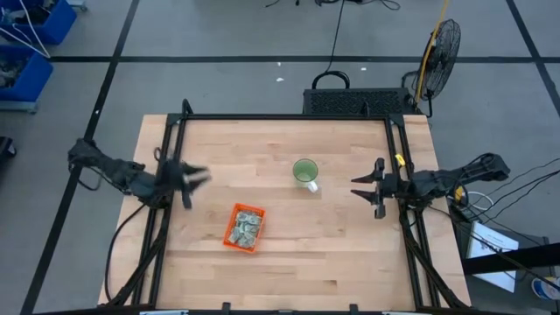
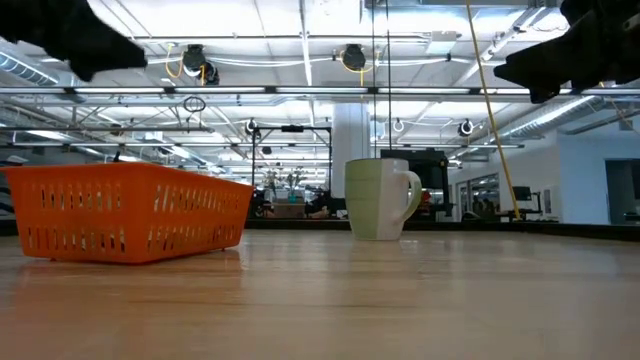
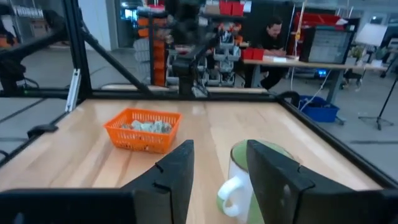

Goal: Pick and place Stevia / Truvia into bins
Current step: Return to Home Position

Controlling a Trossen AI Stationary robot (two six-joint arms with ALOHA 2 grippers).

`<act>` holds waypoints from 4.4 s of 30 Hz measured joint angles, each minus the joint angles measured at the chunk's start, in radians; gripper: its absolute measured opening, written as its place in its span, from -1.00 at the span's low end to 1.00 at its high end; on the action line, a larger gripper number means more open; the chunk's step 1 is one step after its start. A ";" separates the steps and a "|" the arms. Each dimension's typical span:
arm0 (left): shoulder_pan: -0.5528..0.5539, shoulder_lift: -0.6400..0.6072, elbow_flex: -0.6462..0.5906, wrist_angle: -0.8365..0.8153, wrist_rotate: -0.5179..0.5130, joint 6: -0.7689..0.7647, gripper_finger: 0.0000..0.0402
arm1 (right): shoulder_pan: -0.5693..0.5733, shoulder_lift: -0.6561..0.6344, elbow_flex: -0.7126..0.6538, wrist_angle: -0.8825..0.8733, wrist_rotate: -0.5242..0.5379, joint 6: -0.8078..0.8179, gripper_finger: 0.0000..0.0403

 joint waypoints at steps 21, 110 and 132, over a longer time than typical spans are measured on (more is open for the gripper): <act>0.174 -0.176 -0.250 0.456 0.372 0.345 -0.36 | 0.000 -0.119 -0.001 -0.119 0.005 -0.019 -0.30; 0.176 -0.194 -0.426 0.551 0.369 0.292 -0.36 | 0.000 -0.121 -0.181 0.054 0.002 0.048 -0.30; 0.176 -0.194 -0.426 0.551 0.369 0.292 -0.36 | 0.000 -0.121 -0.181 0.054 0.002 0.048 -0.30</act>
